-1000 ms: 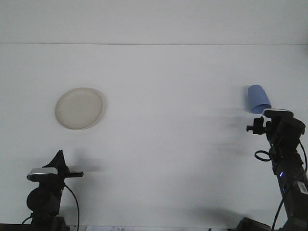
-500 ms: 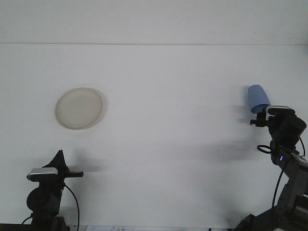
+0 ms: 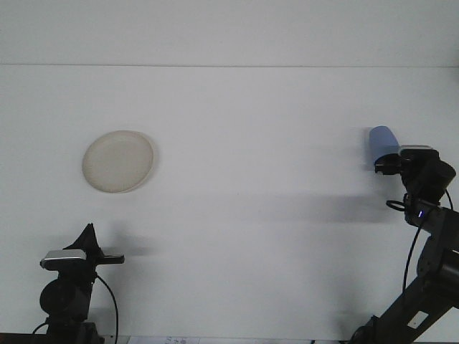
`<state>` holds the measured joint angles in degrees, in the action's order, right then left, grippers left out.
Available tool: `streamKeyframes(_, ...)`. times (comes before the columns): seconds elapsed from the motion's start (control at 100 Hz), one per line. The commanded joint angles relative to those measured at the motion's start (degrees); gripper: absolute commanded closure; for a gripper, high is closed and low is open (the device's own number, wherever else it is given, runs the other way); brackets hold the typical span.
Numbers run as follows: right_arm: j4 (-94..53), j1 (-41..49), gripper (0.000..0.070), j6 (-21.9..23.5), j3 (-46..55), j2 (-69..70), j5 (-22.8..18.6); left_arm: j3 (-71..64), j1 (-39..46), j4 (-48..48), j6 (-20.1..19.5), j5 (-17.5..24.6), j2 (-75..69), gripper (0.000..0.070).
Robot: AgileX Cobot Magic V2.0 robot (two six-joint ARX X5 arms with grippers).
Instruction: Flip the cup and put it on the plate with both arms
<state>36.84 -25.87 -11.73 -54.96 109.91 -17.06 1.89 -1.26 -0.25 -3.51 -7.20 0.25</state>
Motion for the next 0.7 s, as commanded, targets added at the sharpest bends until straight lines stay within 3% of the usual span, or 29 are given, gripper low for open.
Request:
streamKeyframes(0.0,0.7,-0.3,0.0287,0.3,-1.8,2.0,-1.2,-1.1,0.0,0.6,0.1,-0.1,-0.1,0.0685)
streamKeyframes(0.15,0.9,-0.3,0.0358,0.2,-4.6,3.4,-1.4,-1.1,0.0,0.6,0.1,-0.1,-0.1,0.0685)
streamKeyframes(0.34,0.9,-0.6,0.0696,0.3,-6.3,4.7,-5.6,-1.1,0.0,0.6,0.1,-0.1,-0.1,0.0685)
streamKeyframes(0.53,0.8,-0.6,0.0700,0.5,-6.4,4.5,-5.7,-1.1,0.0,0.6,0.1,-0.1,-0.1,0.0685)
streamKeyframes(0.69,-1.0,-0.6,0.0700,5.0,-6.4,2.3,-6.1,-1.1,0.0,0.6,0.1,-0.1,-0.1,0.0685)
